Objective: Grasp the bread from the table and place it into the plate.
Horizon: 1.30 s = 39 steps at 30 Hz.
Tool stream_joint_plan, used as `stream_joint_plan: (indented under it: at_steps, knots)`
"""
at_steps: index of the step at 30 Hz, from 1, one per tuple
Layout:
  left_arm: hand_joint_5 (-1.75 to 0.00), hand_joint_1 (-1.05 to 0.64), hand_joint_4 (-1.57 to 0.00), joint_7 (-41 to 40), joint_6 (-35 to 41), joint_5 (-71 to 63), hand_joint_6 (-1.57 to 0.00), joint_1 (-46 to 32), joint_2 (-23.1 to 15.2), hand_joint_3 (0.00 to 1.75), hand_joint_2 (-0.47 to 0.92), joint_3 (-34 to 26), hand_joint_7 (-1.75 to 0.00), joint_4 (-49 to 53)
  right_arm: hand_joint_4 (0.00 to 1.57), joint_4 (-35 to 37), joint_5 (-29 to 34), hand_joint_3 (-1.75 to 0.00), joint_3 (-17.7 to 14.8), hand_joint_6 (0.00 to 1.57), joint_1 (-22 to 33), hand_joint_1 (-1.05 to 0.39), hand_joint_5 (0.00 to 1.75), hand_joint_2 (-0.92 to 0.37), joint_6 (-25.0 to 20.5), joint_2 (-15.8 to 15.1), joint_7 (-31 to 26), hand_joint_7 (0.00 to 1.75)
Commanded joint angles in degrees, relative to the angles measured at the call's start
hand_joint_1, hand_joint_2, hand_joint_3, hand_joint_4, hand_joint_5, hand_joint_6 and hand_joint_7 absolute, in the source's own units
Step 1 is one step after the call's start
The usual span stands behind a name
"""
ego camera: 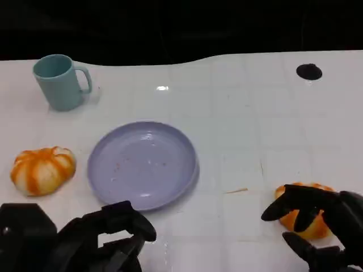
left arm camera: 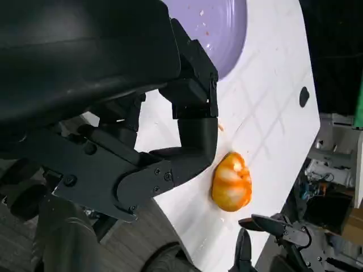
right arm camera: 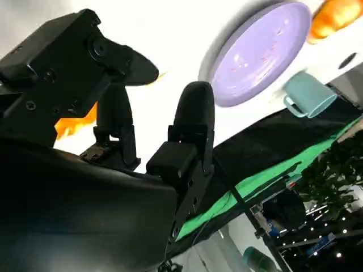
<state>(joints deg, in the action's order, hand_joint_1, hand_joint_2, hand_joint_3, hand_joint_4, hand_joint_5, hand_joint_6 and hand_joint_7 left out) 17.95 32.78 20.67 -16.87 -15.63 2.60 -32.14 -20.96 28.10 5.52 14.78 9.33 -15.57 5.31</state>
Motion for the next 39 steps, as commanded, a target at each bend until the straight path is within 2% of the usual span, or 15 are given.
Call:
stream_joint_plan:
  at_steps: [1, 6, 8, 12, 17, 23, 32, 39]
  knots:
    - [-1.75, -0.33, -0.66, 0.4, 0.2, 0.1, -0.59, -0.2, -0.8, 0.80, 0.78, -0.6, -1.45, 0.2, 0.55, -3.0, 4.4, -0.69, -0.8, 0.73, 0.2, -0.22, 0.97, -0.48, -1.8, -2.7, 0.9, 0.44]
    - [-1.75, -0.33, -0.66, 0.5, -0.1, 0.1, -0.59, -0.2, -0.7, 0.80, 0.79, -0.5, -1.45, 0.4, 0.40, -6.4, 10.4, -0.31, -0.9, 0.70, 0.5, -0.29, 0.62, -0.67, -3.2, -5.1, 2.1, 0.14]
    - [-1.75, -0.33, -0.66, 0.5, -0.2, 0.0, -0.59, -0.2, -0.7, 0.80, 0.79, -0.4, -1.45, 0.4, 0.37, -7.8, 12.6, -0.21, -0.9, 0.69, 0.6, -0.31, 0.57, -0.72, -3.7, -5.9, 2.9, 0.09]
    - [-1.75, -0.34, -0.66, 0.6, -0.2, 0.1, -0.60, -0.2, -0.7, 0.79, 0.78, -0.5, -1.44, 0.4, 0.22, -11.8, 18.1, -0.08, -0.6, 0.55, 0.6, -0.39, 0.50, -0.76, -6.8, -7.8, 8.1, 0.01]
    - [-1.75, -0.35, -0.67, 0.5, 0.3, 0.6, -0.60, 0.1, -0.5, 0.78, 0.79, -0.8, -1.44, 0.7, 0.14, -14.5, 23.7, -0.03, 0.1, 0.44, 0.0, -0.43, 0.46, -0.77, -10.5, -8.4, 14.1, 0.00]
    - [-1.75, -0.35, -0.67, 0.3, 0.8, 0.7, -0.60, 0.3, -0.4, 0.78, 0.79, -0.7, -1.44, 0.5, 0.11, -13.3, 28.5, -0.01, 1.0, 0.40, -1.6, -0.44, 0.44, -0.77, -11.9, -8.4, 17.3, 0.00]
    - [-1.75, -0.35, -0.67, 0.2, 1.1, 0.6, -0.61, 0.5, 0.1, 0.78, 0.78, -0.4, -1.44, 0.4, 0.13, -4.7, 30.2, -0.01, 2.5, 0.39, -5.4, -0.43, 0.39, -0.79, -11.6, -9.5, 16.5, 0.00]
    - [-1.75, -0.36, -0.69, 0.0, 1.6, 1.0, -0.61, 0.5, 0.8, 0.78, 0.78, -0.5, -1.44, 0.0, 0.16, 4.7, 30.8, -0.01, 5.3, 0.40, -9.9, -0.44, 0.32, -0.81, -11.9, -9.2, 14.1, 0.00]
